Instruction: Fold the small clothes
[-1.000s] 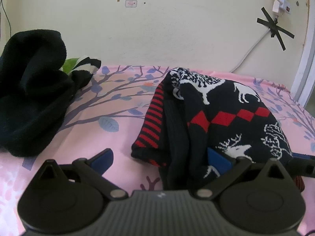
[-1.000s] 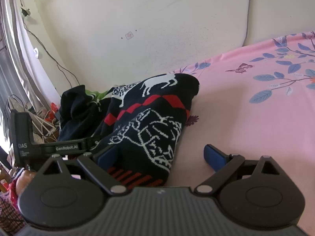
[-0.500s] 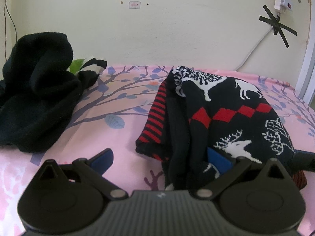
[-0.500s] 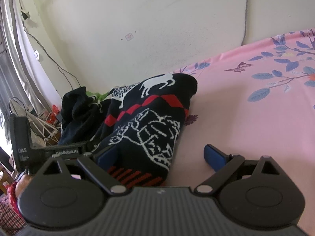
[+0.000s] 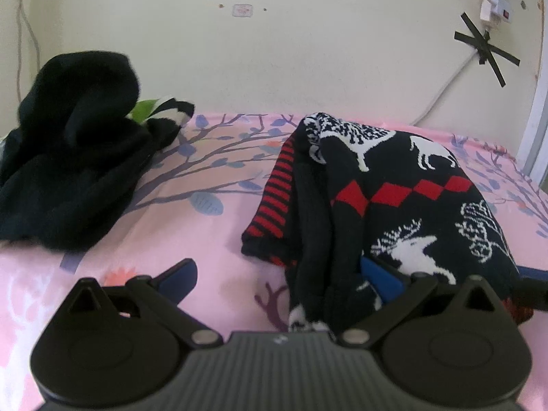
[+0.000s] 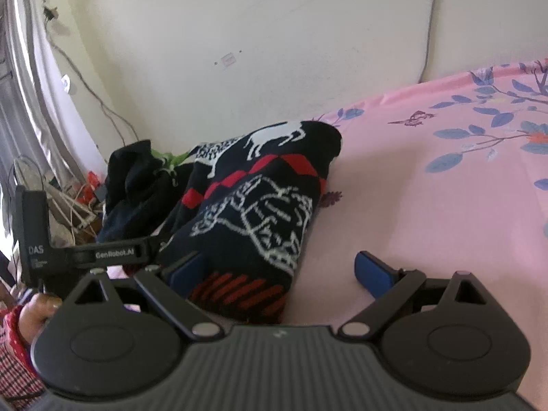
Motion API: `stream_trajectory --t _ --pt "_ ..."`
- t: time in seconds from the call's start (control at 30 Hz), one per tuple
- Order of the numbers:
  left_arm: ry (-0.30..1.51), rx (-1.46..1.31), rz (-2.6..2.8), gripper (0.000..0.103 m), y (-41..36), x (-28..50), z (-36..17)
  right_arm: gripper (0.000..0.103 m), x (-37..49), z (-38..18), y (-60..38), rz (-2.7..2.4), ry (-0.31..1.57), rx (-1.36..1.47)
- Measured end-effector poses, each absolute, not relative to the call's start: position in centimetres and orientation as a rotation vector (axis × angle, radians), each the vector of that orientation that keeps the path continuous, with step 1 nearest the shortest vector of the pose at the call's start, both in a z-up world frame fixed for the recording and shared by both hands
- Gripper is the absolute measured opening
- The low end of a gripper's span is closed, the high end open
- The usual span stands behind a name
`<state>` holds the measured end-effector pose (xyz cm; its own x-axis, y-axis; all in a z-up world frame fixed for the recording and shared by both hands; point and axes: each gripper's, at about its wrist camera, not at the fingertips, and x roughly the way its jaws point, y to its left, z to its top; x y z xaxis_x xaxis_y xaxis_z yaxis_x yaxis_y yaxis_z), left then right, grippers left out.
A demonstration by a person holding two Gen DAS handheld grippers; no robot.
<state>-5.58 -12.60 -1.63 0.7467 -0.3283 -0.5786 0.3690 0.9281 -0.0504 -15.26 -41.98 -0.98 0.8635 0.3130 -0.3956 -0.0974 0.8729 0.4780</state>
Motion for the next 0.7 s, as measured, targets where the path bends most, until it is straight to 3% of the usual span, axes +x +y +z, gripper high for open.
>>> stream_trajectory --t 0.23,0.3,0.7 --pt "0.601 0.039 -0.366 0.103 -11.5 -7.0 -2.0 0.089 -17.0 -1.0 -41.7 0.213 0.472 0.434" --pt "0.591 0.047 -0.359 0.103 -11.6 -7.1 -2.0 0.096 -17.0 -1.0 -41.7 0.22 0.475 0.428" --pt "0.595 0.028 -0.352 0.103 -11.7 -7.0 -2.2 0.097 -16.7 -0.9 -41.2 0.219 0.488 0.388"
